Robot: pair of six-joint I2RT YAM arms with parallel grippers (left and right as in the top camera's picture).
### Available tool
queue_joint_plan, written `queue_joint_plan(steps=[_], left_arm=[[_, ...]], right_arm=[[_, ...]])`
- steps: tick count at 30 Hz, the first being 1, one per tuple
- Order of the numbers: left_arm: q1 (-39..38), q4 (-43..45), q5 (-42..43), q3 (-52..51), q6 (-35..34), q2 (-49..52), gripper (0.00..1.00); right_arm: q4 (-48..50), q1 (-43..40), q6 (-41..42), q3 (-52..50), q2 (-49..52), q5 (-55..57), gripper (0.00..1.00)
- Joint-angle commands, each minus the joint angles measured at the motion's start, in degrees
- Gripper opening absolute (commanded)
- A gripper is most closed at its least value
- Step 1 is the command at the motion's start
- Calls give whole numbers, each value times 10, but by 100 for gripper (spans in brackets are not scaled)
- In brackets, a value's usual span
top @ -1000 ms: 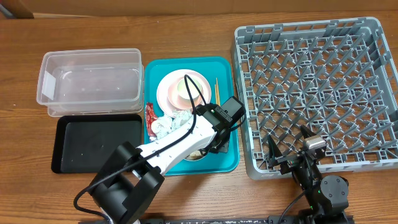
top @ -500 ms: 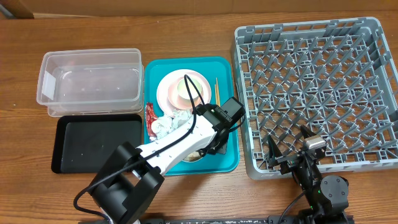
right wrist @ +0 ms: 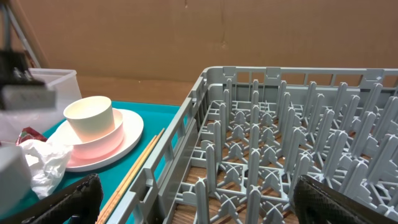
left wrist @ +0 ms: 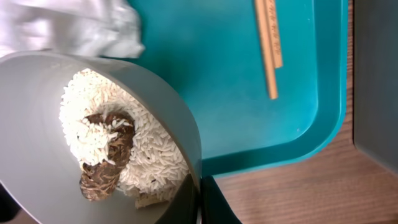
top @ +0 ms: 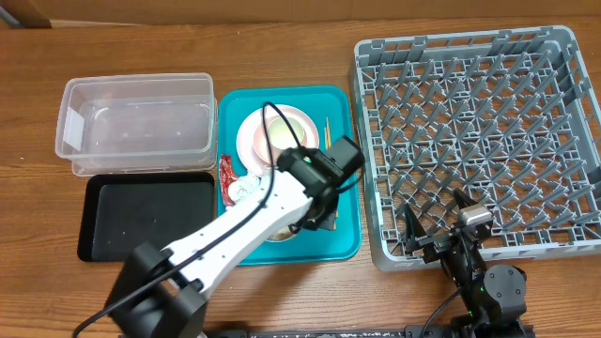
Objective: Sort waste into correct bins and load items into the dishwasher
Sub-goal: 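Lift the bowl with the left gripper and carry it over the black tray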
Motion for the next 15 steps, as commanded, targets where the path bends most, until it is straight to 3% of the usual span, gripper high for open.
queue_joint_plan(steps=[1,10,15], left_arm=[[35,-28,-1,32,33,-29,4],[161,-70,7,39,72,-78,4],[269,-83,15,38,101,-98,4]], right_arm=[[1,2,0,0,-7,-1,100],[1,2,0,0,-7,-1,100],[2,2,0,0,-7,-1,100]])
